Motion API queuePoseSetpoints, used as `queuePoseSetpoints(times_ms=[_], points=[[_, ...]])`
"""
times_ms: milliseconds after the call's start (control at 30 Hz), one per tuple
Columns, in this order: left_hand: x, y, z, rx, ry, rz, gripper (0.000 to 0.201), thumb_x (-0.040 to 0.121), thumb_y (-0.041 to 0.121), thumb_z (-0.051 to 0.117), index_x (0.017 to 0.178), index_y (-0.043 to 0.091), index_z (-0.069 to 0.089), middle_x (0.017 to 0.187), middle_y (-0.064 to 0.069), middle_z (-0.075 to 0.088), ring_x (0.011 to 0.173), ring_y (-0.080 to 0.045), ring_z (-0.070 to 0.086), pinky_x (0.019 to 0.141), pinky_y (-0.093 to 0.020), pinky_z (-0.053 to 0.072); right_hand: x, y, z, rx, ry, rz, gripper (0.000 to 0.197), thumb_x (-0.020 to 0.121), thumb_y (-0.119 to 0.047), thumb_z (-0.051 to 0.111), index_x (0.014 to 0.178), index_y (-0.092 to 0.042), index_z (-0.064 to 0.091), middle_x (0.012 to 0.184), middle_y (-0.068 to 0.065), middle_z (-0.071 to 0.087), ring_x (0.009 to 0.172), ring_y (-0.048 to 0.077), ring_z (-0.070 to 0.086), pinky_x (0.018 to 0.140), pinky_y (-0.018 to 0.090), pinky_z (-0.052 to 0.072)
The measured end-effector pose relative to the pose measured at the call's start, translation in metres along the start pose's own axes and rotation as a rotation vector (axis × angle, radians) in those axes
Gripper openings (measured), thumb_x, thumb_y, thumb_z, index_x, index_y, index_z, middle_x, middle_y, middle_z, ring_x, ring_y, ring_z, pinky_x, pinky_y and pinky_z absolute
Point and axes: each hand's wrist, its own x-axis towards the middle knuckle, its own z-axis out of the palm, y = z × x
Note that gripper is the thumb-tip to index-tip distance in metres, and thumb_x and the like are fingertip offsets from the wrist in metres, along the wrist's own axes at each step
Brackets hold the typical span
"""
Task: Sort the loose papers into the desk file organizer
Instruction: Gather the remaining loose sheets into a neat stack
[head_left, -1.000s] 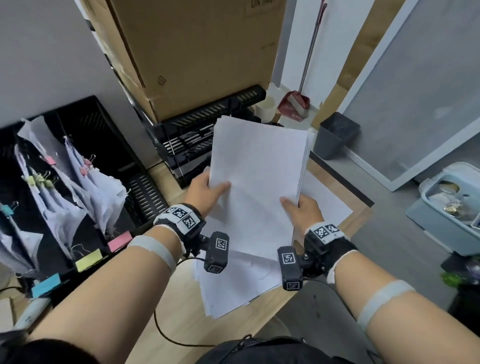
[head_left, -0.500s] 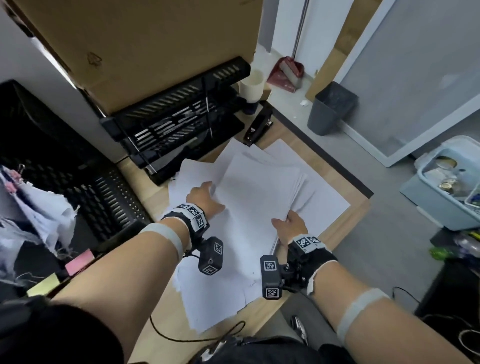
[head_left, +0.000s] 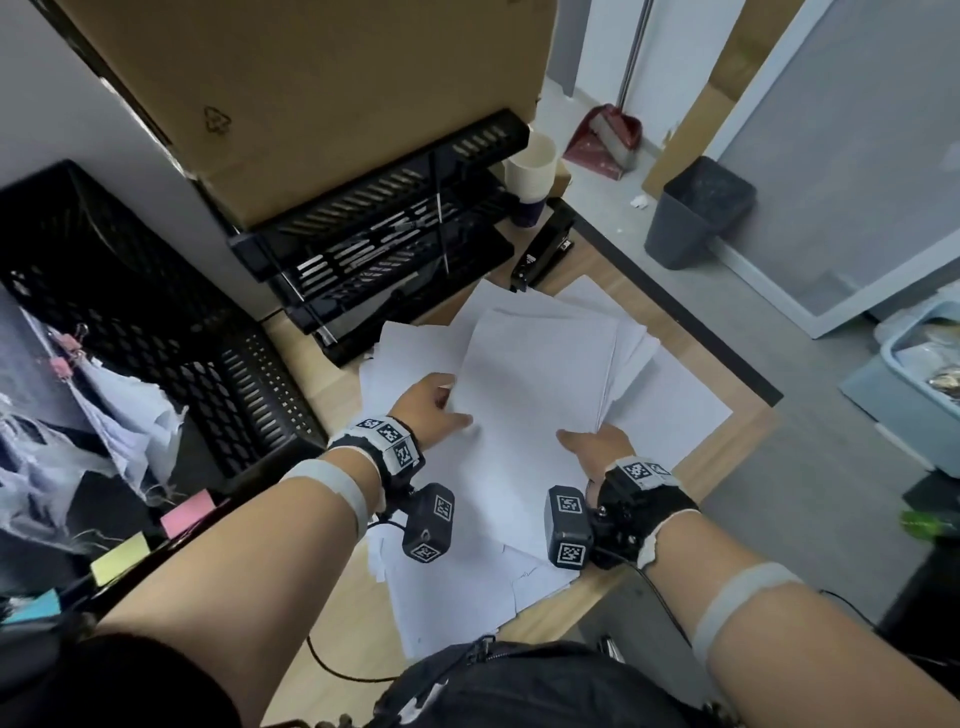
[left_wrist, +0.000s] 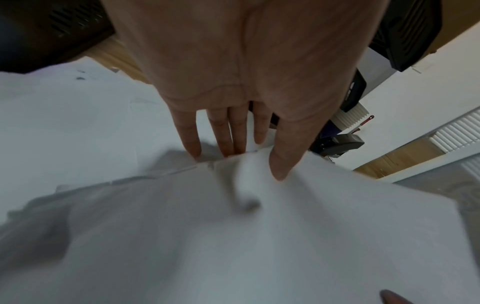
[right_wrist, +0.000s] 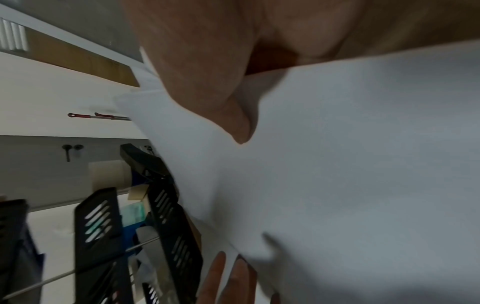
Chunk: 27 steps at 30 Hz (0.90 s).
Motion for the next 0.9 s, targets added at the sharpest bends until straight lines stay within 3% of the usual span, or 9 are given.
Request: queuePoseSetpoints(times_ms=[67,200,367,500,600,667,733,800,900], points=[[-0.005,-0.004,-0.003,-0.023,0.028,-0.025,0.084,0.081,0.028,0.082,0.151,0.019,0.037,0.146,-0.013,0.05,0.134,-0.024,0.05,0.106,-0.031,0.04,-0.007,0.002,-0.004,0.033,-0.014,-0.068,0.07,0.085,-0.038,0.068,0.14,-0.002,0.044,0.137,0.013,0.054,0.117,0.034,0.056,0.101,0.042,0.045],[-0.015,-0.007,-0.015,-0.202,0.128,-0.042,0.131,0.058,0.049,0.093,0.159,0.022,0.013,0.161,-0.012,0.029,0.148,-0.026,0.032,0.118,-0.041,0.032,-0.034,0.005,-0.012,0.191,0.009,-0.238,0.01,0.088,-0.02,0.067,0.096,-0.015,0.065,0.102,0.005,0.069,0.094,0.026,0.06,0.089,0.035,0.047],[-0.033,-0.001,-0.043,-0.484,0.243,0.064,0.136,0.054,0.051,0.095,0.159,0.03,0.01,0.158,-0.005,0.036,0.145,-0.021,0.038,0.119,-0.043,0.031,-0.072,-0.009,-0.031,0.148,0.004,-0.463,0.01,0.082,-0.025,0.07,0.083,-0.016,0.072,0.093,0.006,0.076,0.092,0.026,0.07,0.092,0.042,0.055],[-0.05,0.0,-0.058,-0.676,0.232,0.207,0.126,0.043,0.047,0.101,0.148,0.031,0.032,0.14,-0.004,0.057,0.131,-0.019,0.055,0.112,-0.048,0.044,-0.102,-0.022,-0.048,0.17,0.009,-0.596,0.009,0.088,-0.016,0.069,0.095,-0.011,0.07,0.095,0.008,0.073,0.085,0.023,0.07,0.083,0.034,0.056],[-0.077,0.017,-0.071,-0.631,0.204,0.286,0.116,0.058,0.03,0.098,0.15,0.003,0.032,0.135,-0.031,0.053,0.125,-0.042,0.055,0.106,-0.056,0.043,-0.122,-0.027,-0.052,0.227,0.009,-0.672,0.015,0.088,-0.011,0.068,0.103,-0.009,0.068,0.098,0.006,0.072,0.082,0.014,0.068,0.073,0.02,0.055],[-0.087,0.018,-0.077,-0.578,0.2,0.354,0.11,0.061,0.029,0.096,0.141,-0.017,0.036,0.127,-0.041,0.047,0.122,-0.046,0.051,0.099,-0.046,0.043,-0.129,-0.026,-0.052,0.265,0.015,-0.688,0.008,0.088,-0.01,0.067,0.096,-0.013,0.069,0.103,0.01,0.073,0.09,0.024,0.07,0.081,0.028,0.056],[-0.096,0.016,-0.085,-0.505,0.17,0.445,0.106,0.053,0.04,0.098,0.135,-0.01,0.05,0.126,-0.017,0.067,0.117,-0.017,0.066,0.099,-0.027,0.053,-0.133,-0.023,-0.049,0.272,0.033,-0.676,0.006,0.086,-0.011,0.068,0.091,-0.009,0.072,0.105,0.022,0.072,0.098,0.041,0.066,0.091,0.047,0.053],[-0.11,0.016,-0.087,-0.428,0.17,0.477,0.076,0.062,0.025,0.095,0.125,-0.001,0.062,0.115,0.0,0.073,0.102,0.003,0.068,0.094,-0.021,0.054,-0.133,-0.018,-0.044,0.314,0.05,-0.639,0.008,0.083,-0.012,0.07,0.089,-0.007,0.07,0.106,0.027,0.068,0.102,0.045,0.063,0.089,0.046,0.051],[-0.123,0.013,-0.084,-0.529,0.175,0.522,0.056,0.073,0.004,0.087,0.124,0.003,0.064,0.114,-0.005,0.074,0.107,-0.012,0.071,0.092,-0.028,0.055,-0.134,-0.012,-0.037,0.371,0.085,-0.556,0.02,0.076,-0.019,0.074,0.085,-0.005,0.064,0.103,0.03,0.067,0.097,0.044,0.064,0.081,0.039,0.047]])
